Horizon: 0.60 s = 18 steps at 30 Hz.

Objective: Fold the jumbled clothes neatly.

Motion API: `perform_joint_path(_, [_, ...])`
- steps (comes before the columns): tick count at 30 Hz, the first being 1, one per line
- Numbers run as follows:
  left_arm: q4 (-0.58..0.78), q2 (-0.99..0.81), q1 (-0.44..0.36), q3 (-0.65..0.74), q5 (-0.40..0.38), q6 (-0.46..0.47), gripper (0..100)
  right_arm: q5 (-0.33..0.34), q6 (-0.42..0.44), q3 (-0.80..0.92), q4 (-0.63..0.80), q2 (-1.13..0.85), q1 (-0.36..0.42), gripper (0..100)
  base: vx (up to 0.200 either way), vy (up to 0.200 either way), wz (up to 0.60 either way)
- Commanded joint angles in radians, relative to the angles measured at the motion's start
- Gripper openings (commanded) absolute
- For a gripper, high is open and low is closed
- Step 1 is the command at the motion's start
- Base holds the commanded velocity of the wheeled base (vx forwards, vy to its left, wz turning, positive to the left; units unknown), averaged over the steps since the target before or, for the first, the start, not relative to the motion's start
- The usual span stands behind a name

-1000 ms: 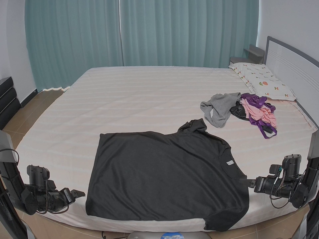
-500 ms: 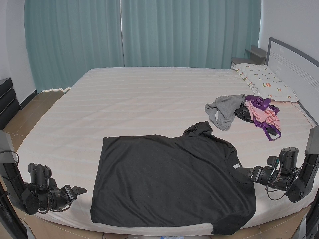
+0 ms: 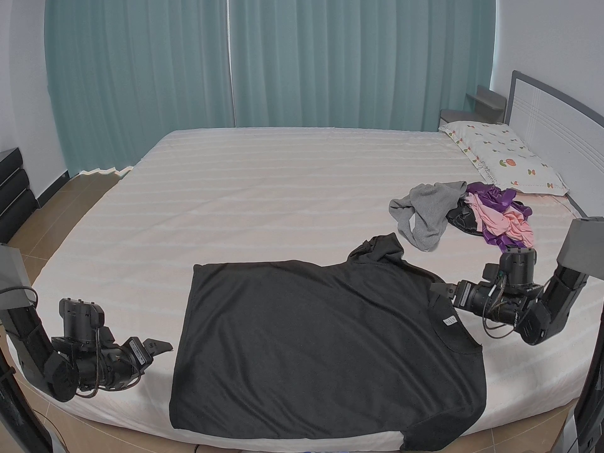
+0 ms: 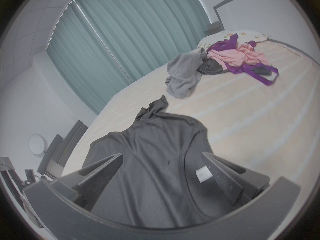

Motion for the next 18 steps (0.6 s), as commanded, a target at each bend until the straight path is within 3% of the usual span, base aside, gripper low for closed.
perform_joint_path(1, [0.074, 0.008, -0.056, -0.149, 0.0, -0.072, 100, -0.079, -0.095, -0.279, 0.177, 0.133, 0.023, 100, 0.0, 0.0, 0.0])
perform_joint_path(8, [0.188, 0.083, -0.09, -0.373, -0.001, -0.165, 100, -0.101, -0.21, -0.493, 0.285, 0.239, 0.054, 100, 0.0, 0.0, 0.0])
perform_joint_path(18, [0.18, 0.175, -0.093, -0.401, 0.0, -0.196, 100, -0.125, -0.258, -0.786, 0.487, 0.357, 0.075, 100, 0.0, 0.0, 0.0])
